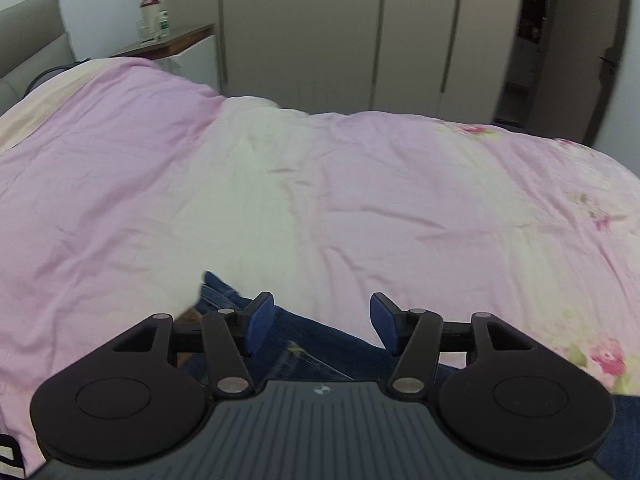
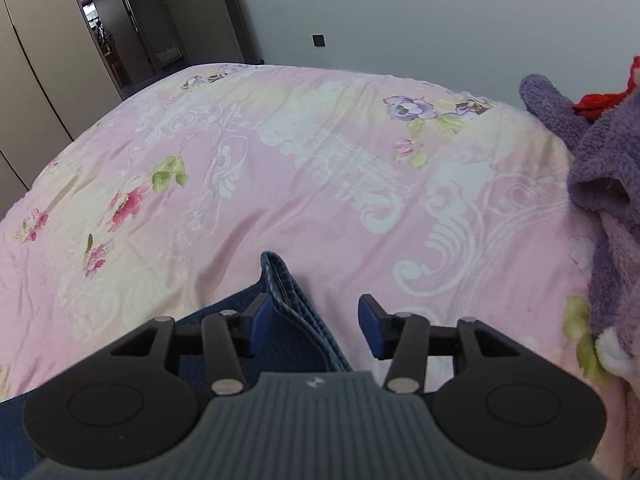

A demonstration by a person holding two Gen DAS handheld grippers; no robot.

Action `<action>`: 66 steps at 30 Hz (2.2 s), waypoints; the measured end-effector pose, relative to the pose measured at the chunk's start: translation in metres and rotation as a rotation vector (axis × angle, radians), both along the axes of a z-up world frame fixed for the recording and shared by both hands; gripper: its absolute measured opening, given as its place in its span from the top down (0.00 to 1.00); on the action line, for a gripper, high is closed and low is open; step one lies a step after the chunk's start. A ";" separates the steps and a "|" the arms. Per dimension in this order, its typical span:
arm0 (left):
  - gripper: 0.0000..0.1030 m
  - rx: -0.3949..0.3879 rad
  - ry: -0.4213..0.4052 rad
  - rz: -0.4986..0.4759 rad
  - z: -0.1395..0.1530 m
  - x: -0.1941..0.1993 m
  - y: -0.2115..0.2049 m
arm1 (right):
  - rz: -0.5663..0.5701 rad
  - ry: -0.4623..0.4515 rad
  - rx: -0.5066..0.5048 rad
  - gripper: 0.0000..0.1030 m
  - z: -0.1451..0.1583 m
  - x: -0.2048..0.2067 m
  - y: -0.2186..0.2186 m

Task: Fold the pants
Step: 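Open both tools and move them over the folded jeans, then grasp the jeans hem cuffs with the right tool and lift them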

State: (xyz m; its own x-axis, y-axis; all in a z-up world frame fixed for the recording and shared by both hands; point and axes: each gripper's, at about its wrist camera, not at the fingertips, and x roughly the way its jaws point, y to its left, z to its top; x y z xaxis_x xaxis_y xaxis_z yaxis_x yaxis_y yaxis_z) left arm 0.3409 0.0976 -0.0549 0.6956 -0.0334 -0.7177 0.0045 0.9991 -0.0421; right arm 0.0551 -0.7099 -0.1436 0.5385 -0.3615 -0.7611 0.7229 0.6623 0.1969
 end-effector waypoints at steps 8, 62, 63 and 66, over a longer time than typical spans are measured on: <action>0.38 -0.025 0.054 -0.428 -0.002 -0.068 -0.138 | 0.016 -0.093 0.153 0.50 -0.013 -0.089 0.014; 0.52 -0.268 0.153 -0.317 -0.051 -0.169 -0.188 | 0.538 -0.354 0.364 0.90 0.043 0.079 0.288; 0.52 -0.292 0.167 -0.302 -0.057 -0.173 -0.178 | 0.567 -0.307 0.368 0.90 0.032 0.084 0.312; 0.52 -0.350 0.201 -0.268 -0.075 -0.181 -0.155 | 0.642 -0.154 0.393 0.90 -0.009 0.092 0.369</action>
State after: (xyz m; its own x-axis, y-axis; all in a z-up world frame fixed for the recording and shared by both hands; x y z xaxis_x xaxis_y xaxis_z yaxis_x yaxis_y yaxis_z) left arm 0.1598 -0.0579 -0.1302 0.4786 -0.4557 -0.7505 0.2170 0.8896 -0.4018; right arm 0.1473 -0.3407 -0.1522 0.6619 0.3395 -0.6684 0.1652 0.8036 0.5718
